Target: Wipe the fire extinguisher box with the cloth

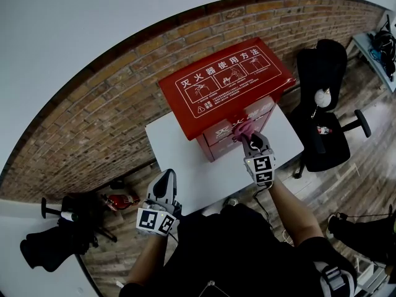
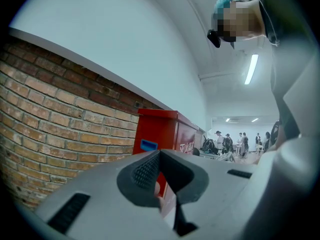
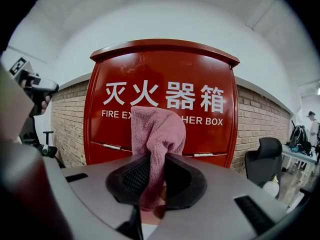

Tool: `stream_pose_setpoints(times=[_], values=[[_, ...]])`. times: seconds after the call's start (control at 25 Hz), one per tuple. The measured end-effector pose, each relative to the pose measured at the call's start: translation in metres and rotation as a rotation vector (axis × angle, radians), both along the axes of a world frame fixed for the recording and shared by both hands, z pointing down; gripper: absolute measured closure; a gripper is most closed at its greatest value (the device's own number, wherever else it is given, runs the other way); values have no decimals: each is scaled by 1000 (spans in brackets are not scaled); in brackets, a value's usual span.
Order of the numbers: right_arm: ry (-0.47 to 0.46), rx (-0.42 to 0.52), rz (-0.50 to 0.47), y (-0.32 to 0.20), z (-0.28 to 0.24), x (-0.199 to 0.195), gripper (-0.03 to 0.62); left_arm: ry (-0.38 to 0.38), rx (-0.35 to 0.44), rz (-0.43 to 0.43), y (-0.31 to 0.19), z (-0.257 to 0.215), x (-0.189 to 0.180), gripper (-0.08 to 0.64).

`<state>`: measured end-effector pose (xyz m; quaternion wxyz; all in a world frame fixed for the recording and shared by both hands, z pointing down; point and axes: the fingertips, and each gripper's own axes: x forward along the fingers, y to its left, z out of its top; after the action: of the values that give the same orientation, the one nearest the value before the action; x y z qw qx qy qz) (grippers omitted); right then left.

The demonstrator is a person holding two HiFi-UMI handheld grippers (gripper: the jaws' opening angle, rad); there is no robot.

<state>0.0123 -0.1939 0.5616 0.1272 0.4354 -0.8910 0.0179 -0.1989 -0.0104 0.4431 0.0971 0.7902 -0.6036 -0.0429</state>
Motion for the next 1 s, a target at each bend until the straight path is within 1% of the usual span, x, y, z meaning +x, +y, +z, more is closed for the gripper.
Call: stream_pose_setpoints(times=[0.44,1.0], values=[[0,2,-74,21,-3,-28,523,2,-1,-5,2,1,-5,512],[-10,-9,-144,46,-8,-58,523,10,2,-17,7,2,-10,511]])
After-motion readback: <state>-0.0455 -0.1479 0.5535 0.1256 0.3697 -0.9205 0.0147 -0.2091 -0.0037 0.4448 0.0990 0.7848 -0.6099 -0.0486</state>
